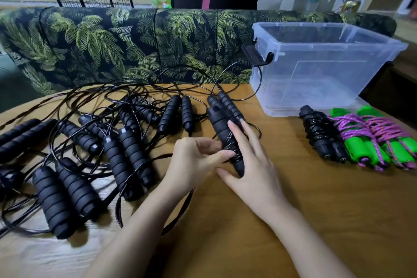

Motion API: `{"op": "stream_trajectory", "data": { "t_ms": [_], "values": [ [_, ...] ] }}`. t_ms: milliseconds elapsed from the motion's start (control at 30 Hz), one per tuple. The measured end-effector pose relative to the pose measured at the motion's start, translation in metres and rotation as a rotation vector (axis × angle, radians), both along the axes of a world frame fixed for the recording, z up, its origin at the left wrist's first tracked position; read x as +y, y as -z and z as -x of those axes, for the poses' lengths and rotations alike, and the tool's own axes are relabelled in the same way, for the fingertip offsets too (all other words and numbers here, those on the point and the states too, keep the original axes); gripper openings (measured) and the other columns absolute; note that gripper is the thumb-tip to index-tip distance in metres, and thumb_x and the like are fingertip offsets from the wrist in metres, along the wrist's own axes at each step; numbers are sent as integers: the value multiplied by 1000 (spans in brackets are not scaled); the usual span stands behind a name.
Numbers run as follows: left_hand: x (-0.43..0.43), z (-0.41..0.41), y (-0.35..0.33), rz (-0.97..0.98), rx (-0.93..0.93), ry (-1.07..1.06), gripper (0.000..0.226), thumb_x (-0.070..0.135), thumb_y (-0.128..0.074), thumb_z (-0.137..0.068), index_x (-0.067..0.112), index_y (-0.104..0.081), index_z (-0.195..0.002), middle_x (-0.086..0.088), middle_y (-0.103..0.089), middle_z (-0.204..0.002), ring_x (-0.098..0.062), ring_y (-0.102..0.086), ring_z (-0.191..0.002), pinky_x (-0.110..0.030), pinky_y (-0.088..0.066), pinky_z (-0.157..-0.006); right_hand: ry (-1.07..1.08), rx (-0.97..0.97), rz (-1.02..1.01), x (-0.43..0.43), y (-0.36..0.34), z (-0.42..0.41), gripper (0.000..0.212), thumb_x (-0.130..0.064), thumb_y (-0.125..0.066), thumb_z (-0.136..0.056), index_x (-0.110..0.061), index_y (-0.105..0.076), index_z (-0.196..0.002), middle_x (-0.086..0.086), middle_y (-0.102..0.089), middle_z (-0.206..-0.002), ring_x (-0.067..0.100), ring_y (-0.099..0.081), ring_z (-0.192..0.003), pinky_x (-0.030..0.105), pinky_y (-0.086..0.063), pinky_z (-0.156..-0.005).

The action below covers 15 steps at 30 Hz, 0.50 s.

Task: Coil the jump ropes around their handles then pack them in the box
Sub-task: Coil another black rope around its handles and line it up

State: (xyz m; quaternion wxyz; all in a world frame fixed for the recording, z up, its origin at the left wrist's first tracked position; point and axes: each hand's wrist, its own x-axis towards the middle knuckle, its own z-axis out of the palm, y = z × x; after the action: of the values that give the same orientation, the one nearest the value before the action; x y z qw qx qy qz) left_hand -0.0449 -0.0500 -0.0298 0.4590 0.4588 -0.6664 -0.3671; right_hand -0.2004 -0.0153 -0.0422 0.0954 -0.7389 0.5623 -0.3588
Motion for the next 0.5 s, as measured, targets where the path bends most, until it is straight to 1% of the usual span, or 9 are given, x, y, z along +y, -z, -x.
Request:
{"op": "stream_trajectory", "data": {
  "t_ms": [100, 167, 233, 267, 333, 367, 400, 467, 500],
  "values": [
    [-1, -3, -3, 48, -70, 159, 22, 23, -75, -85, 16, -76, -105, 12, -76, -99, 0, -70, -95, -20, -54, -85, 78, 31, 83, 1, 1, 3, 90, -26, -76, -84, -41, -20, -152, -16, -13, -163, 19, -39, -141, 41, -47, -98],
    [0, -5, -6, 57, -105, 293, 26, 17, -64, -93, 26, -69, -117, 20, -72, -107, 0, -67, -105, -19, -51, -91, 94, 29, 126, 1, 2, 6, 88, -18, -74, -86, -37, -22, -153, -12, -14, -163, 20, -37, -142, 41, -47, -101],
    [1, -6, -9, 40, -95, 382, 32, 12, -57, -96, 34, -61, -120, 27, -69, -109, 1, -64, -111, -17, -49, -95, 69, -34, 122, 0, 3, 11, 86, -12, -73, -87, -36, -24, -154, -9, -13, -163, 17, -30, -145, 33, -41, -109],
    [1, -6, -10, 27, -76, 402, 35, 8, -55, -97, 33, -59, -122, 25, -69, -111, 1, -62, -113, -17, -47, -97, 55, -97, 113, -1, 3, 13, 85, -11, -73, -87, -36, -25, -153, -9, -14, -163, 13, -28, -146, 25, -37, -111],
    [1, -4, -10, 16, -45, 388, 37, 2, -52, -98, 24, -58, -127, 15, -68, -117, 0, -61, -115, -15, -46, -97, 33, -280, 83, -1, 0, 13, 84, -7, -72, -87, -37, -26, -150, -8, -23, -160, 5, -27, -144, 8, -27, -108],
    [1, -2, -9, 29, -35, 351, 35, 3, -53, -97, 21, -61, -126, 11, -70, -115, -1, -63, -113, -14, -46, -95, 21, -387, 56, 0, -2, 13, 83, -6, -71, -87, -38, -26, -149, -8, -29, -158, 1, -28, -142, 3, -25, -105],
    [1, 0, -7, 32, -8, 306, 31, 6, -56, -96, 20, -65, -121, 9, -73, -109, -3, -66, -107, -15, -48, -91, 6, -483, 24, 1, -4, 12, 82, -4, -71, -87, -38, -26, -147, -10, -35, -154, -2, -32, -140, 2, -26, -103],
    [0, 3, -3, 0, 108, 220, 20, 14, -64, -91, 23, -70, -108, 6, -75, -91, -9, -71, -83, -18, -52, -78, -32, -603, -26, 3, -7, 11, 82, -4, -71, -87, -37, -27, -147, -12, -44, -145, -5, -42, -132, 4, -31, -99],
    [-1, 4, -1, -13, 155, 175, 16, 19, -68, -89, 24, -69, -105, 5, -74, -84, -11, -68, -70, -20, -52, -70, -52, -631, -42, 3, -8, 10, 81, -5, -71, -87, -38, -28, -147, -11, -47, -144, -4, -44, -131, 7, -34, -100]
  ]
}}
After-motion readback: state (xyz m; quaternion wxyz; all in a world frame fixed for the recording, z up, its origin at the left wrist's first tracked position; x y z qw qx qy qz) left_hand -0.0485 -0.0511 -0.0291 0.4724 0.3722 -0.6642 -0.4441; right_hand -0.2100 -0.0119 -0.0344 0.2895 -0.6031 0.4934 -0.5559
